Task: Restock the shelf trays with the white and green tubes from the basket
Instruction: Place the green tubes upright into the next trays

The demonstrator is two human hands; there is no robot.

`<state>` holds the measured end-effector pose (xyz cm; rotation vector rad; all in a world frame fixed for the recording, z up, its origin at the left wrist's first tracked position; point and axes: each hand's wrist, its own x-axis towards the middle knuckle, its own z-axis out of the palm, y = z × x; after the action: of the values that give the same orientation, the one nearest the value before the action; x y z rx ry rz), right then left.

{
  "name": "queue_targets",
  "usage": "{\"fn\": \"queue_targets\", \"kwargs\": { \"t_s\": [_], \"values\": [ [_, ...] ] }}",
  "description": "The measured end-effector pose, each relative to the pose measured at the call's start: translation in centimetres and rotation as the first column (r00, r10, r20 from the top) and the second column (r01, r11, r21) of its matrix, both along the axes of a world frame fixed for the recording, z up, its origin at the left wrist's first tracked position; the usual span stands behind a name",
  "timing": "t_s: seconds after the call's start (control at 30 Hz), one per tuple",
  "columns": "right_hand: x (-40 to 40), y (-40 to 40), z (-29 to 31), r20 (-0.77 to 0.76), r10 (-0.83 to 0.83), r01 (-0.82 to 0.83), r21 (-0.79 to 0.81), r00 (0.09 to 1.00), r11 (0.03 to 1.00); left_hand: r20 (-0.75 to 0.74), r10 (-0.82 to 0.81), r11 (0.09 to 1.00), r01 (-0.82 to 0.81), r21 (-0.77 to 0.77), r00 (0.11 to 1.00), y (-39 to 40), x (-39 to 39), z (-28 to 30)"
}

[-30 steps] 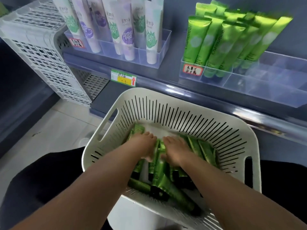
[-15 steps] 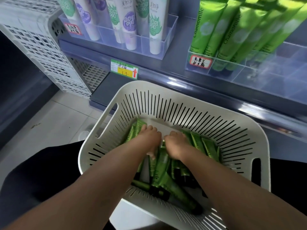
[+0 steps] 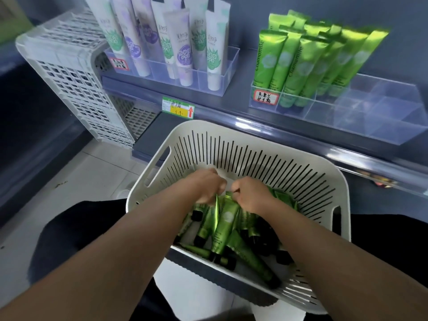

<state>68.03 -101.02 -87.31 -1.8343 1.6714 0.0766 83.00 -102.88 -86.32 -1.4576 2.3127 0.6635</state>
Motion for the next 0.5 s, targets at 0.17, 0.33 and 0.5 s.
{"fn": "queue_targets", "kwargs": {
  "t_s": [0.17, 0.33, 0.5],
  "values": [
    [-0.5, 1.1, 2.7, 0.118, -0.074, 0.080, -0.052, 0.990, 0.995, -0.055, 0.059, 0.998, -0.060, -0.011, 0.997, 1.1, -0.3, 2.8],
    [-1.0, 1.7, 6.2, 0.072, 0.034, -0.010, -0.314, 0.997, 0.949, -0.086, 0.034, 0.983, -0.049, -0.178, 0.996, 1.4, -1.0, 7.0],
    [-2.5, 1.9, 10.3, 0.066, -0.069, 0.093, -0.495, 0.995, 0.864, -0.120, -0.010, 0.943, -0.030, -0.332, 0.993, 1.5, -2.4, 12.4]
  ]
}}
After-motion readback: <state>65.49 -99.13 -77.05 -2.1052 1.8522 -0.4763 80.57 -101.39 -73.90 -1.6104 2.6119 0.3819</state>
